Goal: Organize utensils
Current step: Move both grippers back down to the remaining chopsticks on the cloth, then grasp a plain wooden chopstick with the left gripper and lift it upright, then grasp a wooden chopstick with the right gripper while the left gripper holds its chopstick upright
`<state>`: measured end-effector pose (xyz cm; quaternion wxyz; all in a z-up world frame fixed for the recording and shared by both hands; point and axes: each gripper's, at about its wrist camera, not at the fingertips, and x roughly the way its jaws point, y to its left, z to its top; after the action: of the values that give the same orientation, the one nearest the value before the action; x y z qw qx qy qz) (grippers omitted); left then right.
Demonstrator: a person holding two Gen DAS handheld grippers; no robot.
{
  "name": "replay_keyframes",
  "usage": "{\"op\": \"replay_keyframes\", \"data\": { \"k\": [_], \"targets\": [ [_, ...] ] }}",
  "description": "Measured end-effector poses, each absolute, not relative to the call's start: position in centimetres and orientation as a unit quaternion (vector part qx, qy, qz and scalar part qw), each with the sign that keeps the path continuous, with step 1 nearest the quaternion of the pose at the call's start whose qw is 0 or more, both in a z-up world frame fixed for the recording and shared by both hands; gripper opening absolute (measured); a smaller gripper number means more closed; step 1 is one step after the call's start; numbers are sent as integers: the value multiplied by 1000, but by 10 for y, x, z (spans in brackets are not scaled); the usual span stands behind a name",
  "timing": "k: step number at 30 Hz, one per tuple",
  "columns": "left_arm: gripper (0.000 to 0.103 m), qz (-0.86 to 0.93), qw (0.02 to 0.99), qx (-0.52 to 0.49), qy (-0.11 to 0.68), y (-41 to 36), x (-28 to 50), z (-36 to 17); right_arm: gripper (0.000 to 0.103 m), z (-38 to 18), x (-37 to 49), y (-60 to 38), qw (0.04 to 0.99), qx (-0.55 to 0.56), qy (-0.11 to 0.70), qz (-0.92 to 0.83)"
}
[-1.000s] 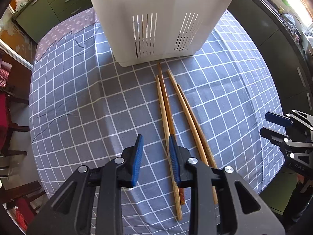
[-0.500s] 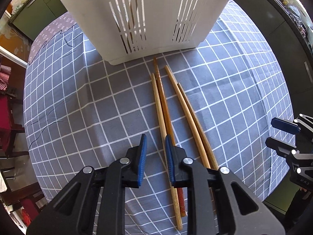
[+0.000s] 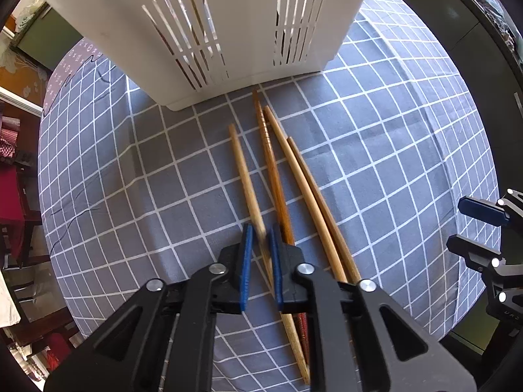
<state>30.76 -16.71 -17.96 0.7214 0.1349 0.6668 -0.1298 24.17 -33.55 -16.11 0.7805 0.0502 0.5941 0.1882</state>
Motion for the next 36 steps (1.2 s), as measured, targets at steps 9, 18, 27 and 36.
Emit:
{"op": "replay_keyframes", "data": {
  "k": [9,18,27,36],
  "targets": [
    [7,-129,741,112,650,-136,306,-160,42,-165,243,-331,777,46,599,187],
    [7,-158,788,94,588,-102,279,-91,43,-165,253,-317,768,40,610,190],
    [7,-176,821,72,539,-71,253,-45,39,-159,268,-266,761,-6,618,200],
    [7,-182,830,67,523,-61,243,-35,21,-166,287,-224,744,-55,636,200]
  ]
}}
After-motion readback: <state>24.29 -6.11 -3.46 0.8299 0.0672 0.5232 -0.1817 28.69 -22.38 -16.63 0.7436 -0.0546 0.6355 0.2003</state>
